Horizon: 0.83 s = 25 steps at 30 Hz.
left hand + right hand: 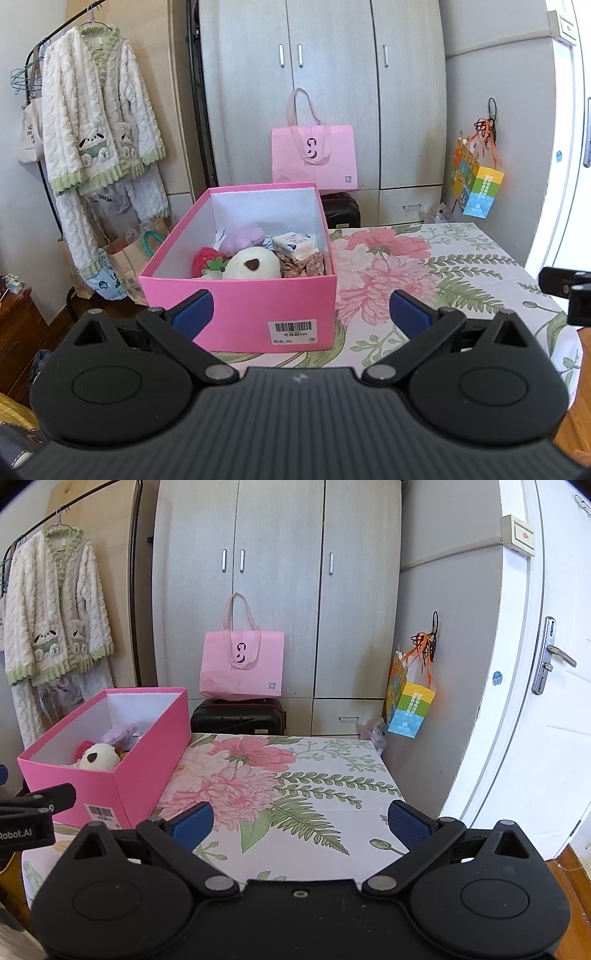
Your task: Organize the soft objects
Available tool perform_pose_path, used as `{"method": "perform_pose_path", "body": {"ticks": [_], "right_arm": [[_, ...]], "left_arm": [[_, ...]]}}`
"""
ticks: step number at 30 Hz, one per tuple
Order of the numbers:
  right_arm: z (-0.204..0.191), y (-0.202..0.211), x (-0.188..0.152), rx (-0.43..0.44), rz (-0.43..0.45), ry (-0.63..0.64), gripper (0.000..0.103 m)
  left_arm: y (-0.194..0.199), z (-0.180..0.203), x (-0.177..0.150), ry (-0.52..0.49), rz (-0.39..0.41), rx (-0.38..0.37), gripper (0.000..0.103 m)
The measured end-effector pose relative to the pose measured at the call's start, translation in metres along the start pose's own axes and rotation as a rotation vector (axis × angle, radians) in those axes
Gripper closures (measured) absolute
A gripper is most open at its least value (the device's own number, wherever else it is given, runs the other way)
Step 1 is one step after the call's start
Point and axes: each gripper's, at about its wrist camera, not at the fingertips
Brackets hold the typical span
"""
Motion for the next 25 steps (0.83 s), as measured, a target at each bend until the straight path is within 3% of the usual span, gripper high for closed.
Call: {"method": "perform_pose_path", "body": {"ticks": [11,25], "right_arm": [[-0.0008,0.0011,-0.0009,-0.005,0.001,0.004,0.001],[0.0028,-0.0025,-0.0005,-0.005,-0.005,-0.003,0.001]], "left_arm": [[0.0011,-0.0016,-0.0003,0.017,0.001,-0.037,0.0],[0.0035,0.0,-0.0008,0.022,0.015,-0.027,0.0]]}}
Point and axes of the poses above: each gripper's, at about its wrist camera, not at the fingertips, and y roughly against the way its jaws point, z to its right, x to its top, and after that the axes turned 6 degrees about -z, right-handed
